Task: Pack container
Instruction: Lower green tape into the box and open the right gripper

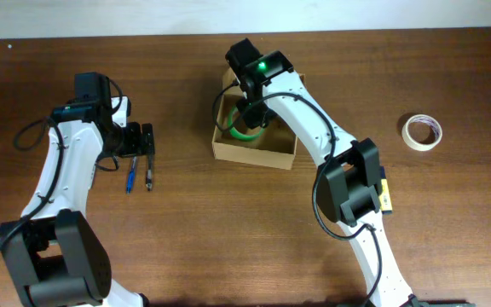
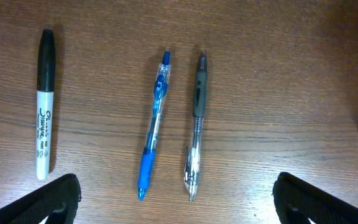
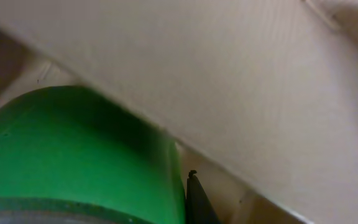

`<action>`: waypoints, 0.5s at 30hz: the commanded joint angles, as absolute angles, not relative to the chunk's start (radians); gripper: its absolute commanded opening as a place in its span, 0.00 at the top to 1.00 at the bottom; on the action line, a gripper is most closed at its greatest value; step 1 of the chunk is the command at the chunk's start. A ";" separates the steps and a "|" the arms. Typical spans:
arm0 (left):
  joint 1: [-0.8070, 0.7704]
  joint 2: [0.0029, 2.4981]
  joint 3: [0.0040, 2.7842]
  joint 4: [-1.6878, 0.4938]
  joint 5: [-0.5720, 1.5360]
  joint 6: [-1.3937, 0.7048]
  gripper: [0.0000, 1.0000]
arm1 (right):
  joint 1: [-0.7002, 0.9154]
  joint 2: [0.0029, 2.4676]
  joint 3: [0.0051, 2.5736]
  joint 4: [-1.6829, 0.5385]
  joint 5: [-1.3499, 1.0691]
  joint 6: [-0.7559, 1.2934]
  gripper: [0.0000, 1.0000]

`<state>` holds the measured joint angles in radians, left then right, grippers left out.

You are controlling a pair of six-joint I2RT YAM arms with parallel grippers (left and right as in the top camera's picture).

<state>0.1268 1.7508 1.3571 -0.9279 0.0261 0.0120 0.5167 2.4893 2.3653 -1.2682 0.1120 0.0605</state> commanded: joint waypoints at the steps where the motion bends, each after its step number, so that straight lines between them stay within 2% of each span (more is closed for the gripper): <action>1: 0.129 1.756 1.372 -0.929 0.037 0.031 0.00 | 0.521 2.488 2.366 -1.259 0.098 0.078 0.96; 15: 0.129 1.756 1.372 -0.929 0.037 0.031 0.00 | 0.530 2.508 2.365 -1.256 0.082 0.083 0.96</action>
